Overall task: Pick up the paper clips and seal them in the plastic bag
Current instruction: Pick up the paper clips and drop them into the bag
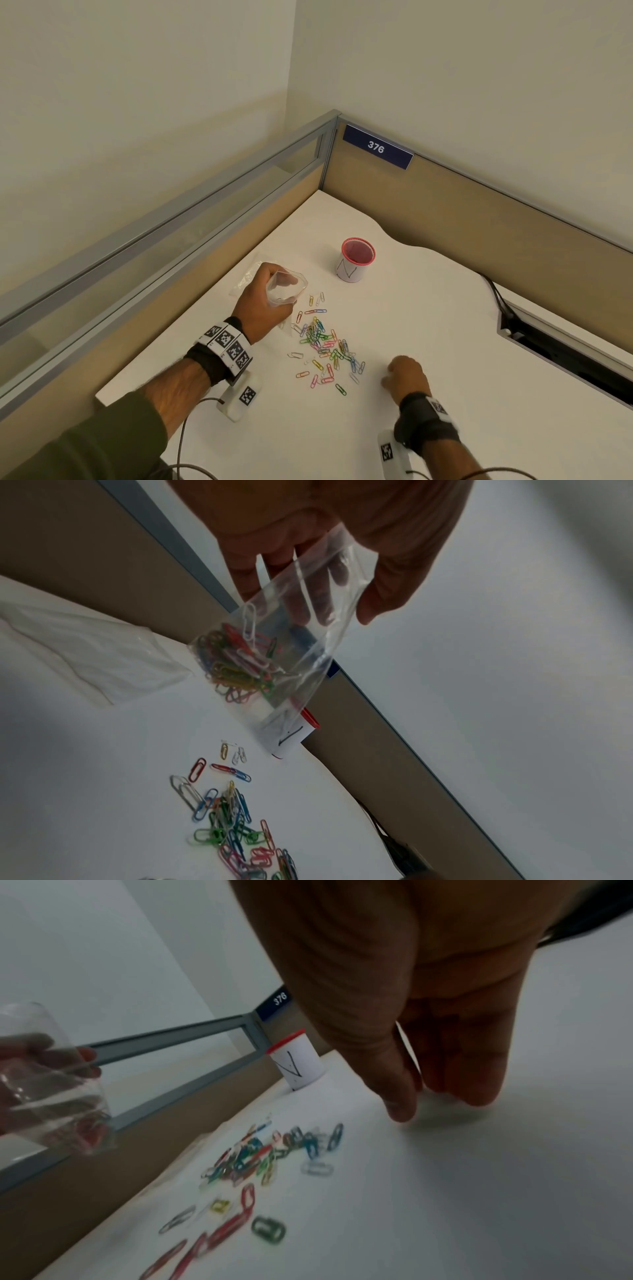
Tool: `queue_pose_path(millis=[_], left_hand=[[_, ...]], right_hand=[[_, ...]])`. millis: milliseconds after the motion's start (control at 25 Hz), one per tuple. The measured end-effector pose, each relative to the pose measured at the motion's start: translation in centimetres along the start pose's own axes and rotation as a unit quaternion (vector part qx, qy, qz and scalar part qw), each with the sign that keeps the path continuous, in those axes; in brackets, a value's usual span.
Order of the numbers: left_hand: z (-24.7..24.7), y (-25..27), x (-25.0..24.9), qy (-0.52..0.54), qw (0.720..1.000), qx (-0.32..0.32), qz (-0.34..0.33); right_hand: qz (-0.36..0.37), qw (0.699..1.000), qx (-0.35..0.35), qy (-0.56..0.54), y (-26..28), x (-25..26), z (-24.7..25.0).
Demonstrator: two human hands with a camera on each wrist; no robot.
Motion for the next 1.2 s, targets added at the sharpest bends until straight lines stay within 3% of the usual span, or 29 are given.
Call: queue_pose_path(millis=[120,320,440,600,800,1040,1200], left_hand=[[0.1,0.5,0.6,0.011,1.0,0.008,0.009],[-0.1,1.3,0.1,0.025,0.999,0.022,0.015],[0.2,1.3,-0.4,0.019,1.0,0.012,0.008],[0.7,1.4,-0.3,0.009,1.0,-0.003,0.007],[0.5,1.7,-0.6,0.012,1.0,0.008,0.011],[0.9,1.1,-0.2,0.01,1.0,-0.001,0.013],[1.1,1.0,-0.1,0.008,1.0,-0.008,0.011]], right_hand=[[0.0,1.0,-0.009,-0.029,0.6,1.4,-1.7],[0.116,0.992,-0.01,-0.043,0.5,8.9,-1.8],[0.178,0.984,-0.011,-0.016,1.9,10.3,-1.9],[0.212,0.971,0.089,0.066,3.9,9.5,-5.3],[0.203,0.978,0.045,0.003,2.5,11.1,-3.7],[0.261,0.952,0.154,-0.048,5.6,16.6,-7.5],[0.192,0.976,0.069,-0.08,3.0,16.6,-6.1]])
Point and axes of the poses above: each hand's wrist, its own y-axis away from the middle knuckle, its own z-axis out of the back of the hand, x = y × z, the point moved 8 cm from there along -y, towards the middle knuckle, and after that the axes turned 3 degrees about z, right-handed, at the moved point
